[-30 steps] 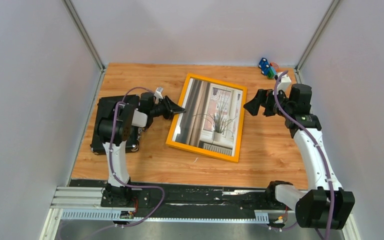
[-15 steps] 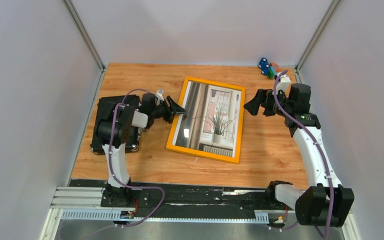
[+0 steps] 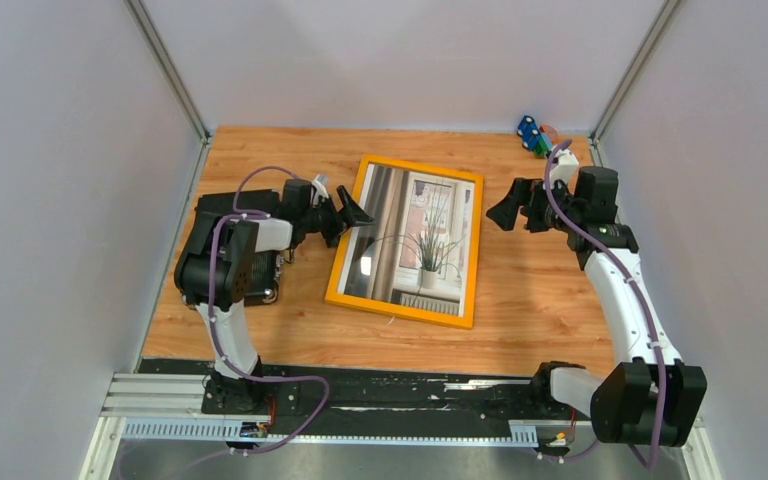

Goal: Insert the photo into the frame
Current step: Turn over the photo frame at the center of the board.

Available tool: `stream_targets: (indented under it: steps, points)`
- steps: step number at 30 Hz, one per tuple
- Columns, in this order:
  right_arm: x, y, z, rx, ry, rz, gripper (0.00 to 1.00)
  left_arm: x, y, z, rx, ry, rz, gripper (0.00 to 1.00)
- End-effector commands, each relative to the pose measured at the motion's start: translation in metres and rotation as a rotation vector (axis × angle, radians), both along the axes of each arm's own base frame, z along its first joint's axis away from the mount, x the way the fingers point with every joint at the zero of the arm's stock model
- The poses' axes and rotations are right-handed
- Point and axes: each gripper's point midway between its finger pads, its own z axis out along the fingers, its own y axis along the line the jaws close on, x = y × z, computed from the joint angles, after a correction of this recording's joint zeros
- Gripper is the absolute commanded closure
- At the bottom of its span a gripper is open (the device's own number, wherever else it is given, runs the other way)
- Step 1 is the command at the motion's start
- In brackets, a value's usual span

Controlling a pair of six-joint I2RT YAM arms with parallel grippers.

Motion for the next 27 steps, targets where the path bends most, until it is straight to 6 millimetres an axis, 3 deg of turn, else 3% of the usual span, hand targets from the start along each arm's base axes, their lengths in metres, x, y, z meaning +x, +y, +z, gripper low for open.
stream_targets:
  steps: [1, 11, 19, 27]
  points:
    - [0.012, -0.004, 0.02, -0.015, -0.077, -0.009, 0.0, -0.023, 0.028, -0.045, 0.215, 0.12, 0.02, 0.0]
    - [0.011, -0.005, 0.018, -0.022, -0.076, -0.01, 0.0, -0.024, 0.038, -0.053, 0.374, 0.084, -0.037, 0.0]
    - [0.011, -0.004, 0.016, -0.021, -0.071, -0.006, 0.0, -0.023, 0.051, -0.046, 0.485, 0.064, -0.042, 0.0]
    - [0.01, -0.004, 0.017, -0.019, -0.073, -0.004, 0.0, -0.03, 0.042, -0.048, 0.523, 0.071, -0.091, 0.0]
